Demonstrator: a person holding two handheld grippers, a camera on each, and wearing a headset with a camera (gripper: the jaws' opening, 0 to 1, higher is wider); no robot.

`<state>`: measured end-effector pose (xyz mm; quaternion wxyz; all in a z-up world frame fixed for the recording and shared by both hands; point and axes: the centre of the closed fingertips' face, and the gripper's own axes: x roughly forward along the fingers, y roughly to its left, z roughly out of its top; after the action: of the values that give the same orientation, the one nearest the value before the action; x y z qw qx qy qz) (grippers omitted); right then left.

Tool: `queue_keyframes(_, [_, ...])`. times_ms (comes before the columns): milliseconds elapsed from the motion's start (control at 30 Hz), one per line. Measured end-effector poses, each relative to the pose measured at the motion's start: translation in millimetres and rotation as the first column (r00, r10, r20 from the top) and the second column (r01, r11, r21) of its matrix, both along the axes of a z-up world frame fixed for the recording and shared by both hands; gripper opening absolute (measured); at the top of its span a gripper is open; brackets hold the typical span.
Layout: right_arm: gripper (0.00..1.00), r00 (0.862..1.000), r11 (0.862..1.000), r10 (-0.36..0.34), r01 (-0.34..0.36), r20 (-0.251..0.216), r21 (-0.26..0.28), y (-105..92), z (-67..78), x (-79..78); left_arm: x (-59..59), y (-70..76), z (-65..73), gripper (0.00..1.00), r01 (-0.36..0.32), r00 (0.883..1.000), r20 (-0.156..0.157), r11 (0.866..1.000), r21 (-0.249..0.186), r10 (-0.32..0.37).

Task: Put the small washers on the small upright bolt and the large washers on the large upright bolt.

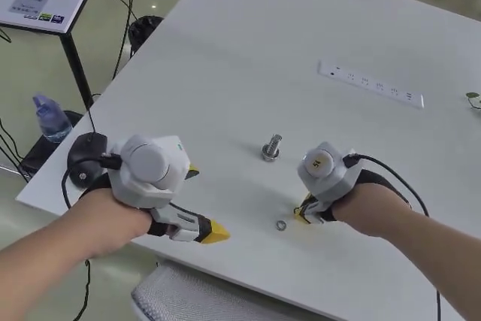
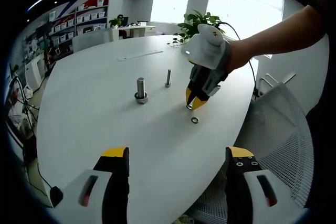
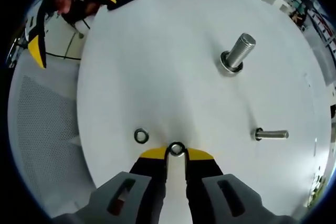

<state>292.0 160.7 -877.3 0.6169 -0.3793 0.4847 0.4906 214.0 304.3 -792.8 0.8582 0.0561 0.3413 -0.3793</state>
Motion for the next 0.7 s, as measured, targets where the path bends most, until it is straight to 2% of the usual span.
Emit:
queue_keyframes(267, [0.13, 1.000, 1.000, -0.021, 0.021, -0.003, 0.008, -8.0, 3.5, 6.2, 2.9, -1.9, 2.4, 0.73, 0.000, 1.000, 0.001, 1.000, -0.001, 0.000])
queue_keyframes(700, [0.13, 0.998, 0.998, -0.066, 0.066, 0.012, 0.008, -40.1, 21.6, 22.4, 11.2, -7.2, 4.1, 0.73, 0.008, 1.000, 0.004, 1.000, 0.002, -0.008])
